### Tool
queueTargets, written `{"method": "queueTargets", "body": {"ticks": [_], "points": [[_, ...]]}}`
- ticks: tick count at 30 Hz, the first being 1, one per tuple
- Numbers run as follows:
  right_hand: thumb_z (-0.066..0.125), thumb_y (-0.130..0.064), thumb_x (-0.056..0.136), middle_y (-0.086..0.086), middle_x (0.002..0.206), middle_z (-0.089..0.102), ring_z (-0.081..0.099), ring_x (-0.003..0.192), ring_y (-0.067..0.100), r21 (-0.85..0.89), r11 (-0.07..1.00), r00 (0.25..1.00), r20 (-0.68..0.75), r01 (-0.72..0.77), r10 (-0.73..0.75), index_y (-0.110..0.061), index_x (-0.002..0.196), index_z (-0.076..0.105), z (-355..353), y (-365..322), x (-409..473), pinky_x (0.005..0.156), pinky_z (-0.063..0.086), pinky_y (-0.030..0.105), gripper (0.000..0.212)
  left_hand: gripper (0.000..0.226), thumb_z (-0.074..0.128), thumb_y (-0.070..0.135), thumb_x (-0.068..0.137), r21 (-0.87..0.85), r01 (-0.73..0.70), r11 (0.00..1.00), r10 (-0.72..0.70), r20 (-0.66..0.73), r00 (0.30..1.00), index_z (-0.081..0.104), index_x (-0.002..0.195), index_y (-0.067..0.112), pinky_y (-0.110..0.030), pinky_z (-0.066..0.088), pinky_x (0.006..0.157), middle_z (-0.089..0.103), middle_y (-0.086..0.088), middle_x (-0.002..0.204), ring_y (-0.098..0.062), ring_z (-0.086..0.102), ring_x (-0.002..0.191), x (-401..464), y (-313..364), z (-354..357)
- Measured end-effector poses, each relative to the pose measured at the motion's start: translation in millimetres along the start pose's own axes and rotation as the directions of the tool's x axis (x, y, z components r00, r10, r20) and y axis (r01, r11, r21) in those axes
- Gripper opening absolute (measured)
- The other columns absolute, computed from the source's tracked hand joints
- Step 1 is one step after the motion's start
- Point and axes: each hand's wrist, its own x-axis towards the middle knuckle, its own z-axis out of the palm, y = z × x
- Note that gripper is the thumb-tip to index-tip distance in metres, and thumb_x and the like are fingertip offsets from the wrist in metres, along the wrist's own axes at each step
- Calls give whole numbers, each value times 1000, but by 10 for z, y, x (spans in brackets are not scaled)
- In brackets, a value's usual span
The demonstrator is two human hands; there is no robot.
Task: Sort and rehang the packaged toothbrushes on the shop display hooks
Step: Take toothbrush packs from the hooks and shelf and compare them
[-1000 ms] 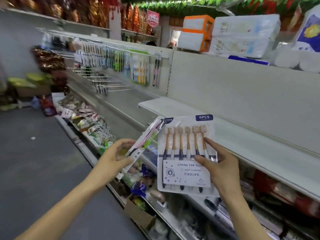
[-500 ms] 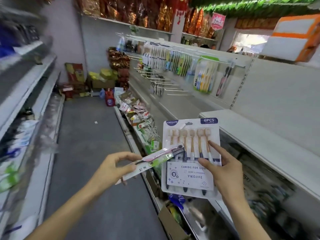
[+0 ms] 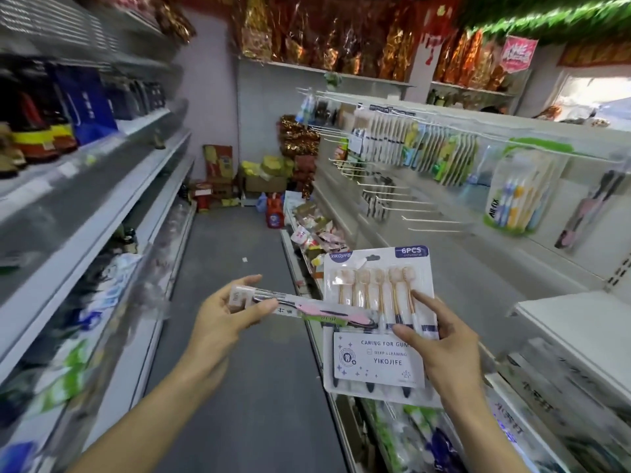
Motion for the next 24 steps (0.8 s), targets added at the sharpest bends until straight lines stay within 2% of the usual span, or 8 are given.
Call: {"method": "queueTargets", "body": {"ticks": [3,7,10,13,17,20,22,24], "points": [[89,-6,66,-31,107,65,58,99,-22,3,1000,1000,20,-7,7,-36,117,70,201,103,467,89,50,10,62,54,91,20,62,-126,17,992,-17,0,1000,71,111,13,-22,57,77,75,-1,89,-11,68,81,521,-10,79],[90,-20,61,-8,121,72,68,112,14,11,1000,1000,13,-26,26,-44,118,69,364,239,915,95,57,45,66,42,84,24,65,-243,62,968,-57,28,998,70,101,8,-26,61,75,75,-8,93,-20,71,82,1081,-25,225],[89,-22,60,-8,124,71,67,114,14,12,999,999,-21,-39,39,-45,118,69,406,274,1106,96,56,47,65,27,75,18,72,-243,77,967,-58,86,995,71,97,9,-26,61,73,77,-7,90,-17,74,78,1416,-34,407],[91,-16,65,-17,122,70,60,121,3,-50,998,997,-73,-34,30,-41,120,70,406,273,1234,111,45,45,64,37,75,22,70,-183,82,980,-54,155,986,72,104,10,-35,60,83,78,-8,98,-20,74,85,1720,-48,597],[91,-16,65,-30,117,68,57,121,-5,-107,993,982,-186,-57,36,-41,118,70,349,261,1321,114,41,39,62,56,80,33,70,-110,111,988,-77,272,959,67,117,6,-52,54,97,75,-12,110,-33,70,106,2112,-115,854],[90,-17,67,-26,120,68,59,120,-1,-155,985,956,-292,-82,34,-45,118,69,280,248,1311,111,45,38,62,20,72,22,87,2,38,999,-35,431,902,69,106,21,-35,57,80,78,9,92,-11,72,93,2367,-226,1097],[90,-17,68,-24,121,69,60,119,-1,-191,977,932,-362,-99,23,-45,119,69,234,215,1277,108,47,37,61,17,67,17,92,48,-10,999,-17,527,850,64,98,33,-25,55,70,74,24,80,6,69,78,2485,-236,1268],[89,-18,70,-25,120,68,61,116,-3,-237,965,900,-436,-111,-4,-44,119,68,184,165,1227,104,49,34,60,14,65,20,93,82,-35,996,-22,613,790,64,99,32,-31,54,64,77,17,86,-1,70,75,2588,-248,1438]]}}
